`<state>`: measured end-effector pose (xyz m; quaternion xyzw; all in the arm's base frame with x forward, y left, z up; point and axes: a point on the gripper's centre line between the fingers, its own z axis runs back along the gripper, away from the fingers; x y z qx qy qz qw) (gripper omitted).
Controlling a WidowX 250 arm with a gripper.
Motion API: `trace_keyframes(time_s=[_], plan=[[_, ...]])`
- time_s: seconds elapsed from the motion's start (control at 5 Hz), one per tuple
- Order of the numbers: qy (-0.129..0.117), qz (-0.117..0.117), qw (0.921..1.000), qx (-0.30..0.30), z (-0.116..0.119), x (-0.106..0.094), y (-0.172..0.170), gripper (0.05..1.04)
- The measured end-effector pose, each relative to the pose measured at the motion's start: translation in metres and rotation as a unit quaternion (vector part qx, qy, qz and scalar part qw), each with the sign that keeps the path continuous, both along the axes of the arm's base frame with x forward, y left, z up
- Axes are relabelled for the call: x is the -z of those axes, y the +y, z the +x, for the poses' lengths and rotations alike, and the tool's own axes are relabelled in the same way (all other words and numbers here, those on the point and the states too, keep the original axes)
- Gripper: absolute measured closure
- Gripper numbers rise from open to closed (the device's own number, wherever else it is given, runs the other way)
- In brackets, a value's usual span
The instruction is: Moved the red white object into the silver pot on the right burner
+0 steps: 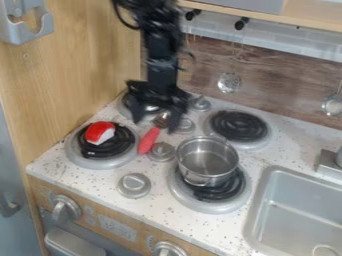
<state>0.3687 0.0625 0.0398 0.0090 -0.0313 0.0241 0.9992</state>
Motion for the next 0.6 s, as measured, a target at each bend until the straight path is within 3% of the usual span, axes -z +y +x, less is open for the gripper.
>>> trace_keyframes(time_s=[0.2, 0.6], plan=[[-0.013, 0.005, 0.9993, -0.033, 0.009, 0.000, 0.025, 0.084], [-0.004, 0.001, 0.9974, -0.072, 0.020, 0.019, 0.074, 0.084]])
